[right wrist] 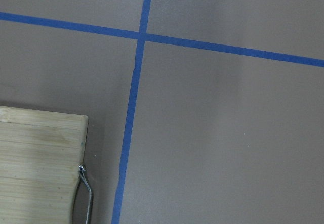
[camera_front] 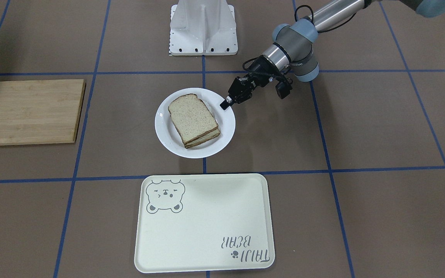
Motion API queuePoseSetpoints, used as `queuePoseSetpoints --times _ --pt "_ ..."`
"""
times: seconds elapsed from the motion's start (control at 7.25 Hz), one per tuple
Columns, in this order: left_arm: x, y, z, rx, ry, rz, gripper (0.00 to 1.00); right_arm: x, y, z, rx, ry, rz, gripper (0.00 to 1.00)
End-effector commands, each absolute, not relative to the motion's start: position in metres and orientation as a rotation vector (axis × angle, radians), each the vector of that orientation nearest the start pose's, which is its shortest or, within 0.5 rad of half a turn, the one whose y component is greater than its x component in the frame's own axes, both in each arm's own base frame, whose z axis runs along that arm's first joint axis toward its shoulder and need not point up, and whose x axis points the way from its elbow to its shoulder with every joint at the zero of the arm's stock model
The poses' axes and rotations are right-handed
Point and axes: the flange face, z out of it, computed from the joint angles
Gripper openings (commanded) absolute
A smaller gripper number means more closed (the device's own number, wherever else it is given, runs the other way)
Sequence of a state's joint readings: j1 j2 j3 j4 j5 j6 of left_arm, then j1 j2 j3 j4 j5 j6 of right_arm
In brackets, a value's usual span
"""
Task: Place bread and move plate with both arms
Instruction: 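Slide the plate with the left gripper onto the cream tray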
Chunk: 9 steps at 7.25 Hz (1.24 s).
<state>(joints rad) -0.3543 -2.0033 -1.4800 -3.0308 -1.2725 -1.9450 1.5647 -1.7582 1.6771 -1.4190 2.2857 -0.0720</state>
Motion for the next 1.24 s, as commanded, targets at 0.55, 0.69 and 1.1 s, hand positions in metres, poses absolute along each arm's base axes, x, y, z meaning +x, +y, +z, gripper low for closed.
queuePoseSetpoints --times 0.55,0.69,1.1 --pt "0.566 -0.508 0.260 0.140 1.587 -1.403 0.00 0.066 -0.416 0.681 0.093 -0.709 -0.102 1.00" --pt "0.583 -0.521 0.252 0.170 1.532 -1.450 0.00 0.066 -0.416 0.681 0.092 -0.709 -0.101 1.00" --pt "0.611 -0.537 0.239 0.146 1.499 -1.554 0.04 0.066 -0.417 0.680 0.094 -0.709 -0.101 1.00"
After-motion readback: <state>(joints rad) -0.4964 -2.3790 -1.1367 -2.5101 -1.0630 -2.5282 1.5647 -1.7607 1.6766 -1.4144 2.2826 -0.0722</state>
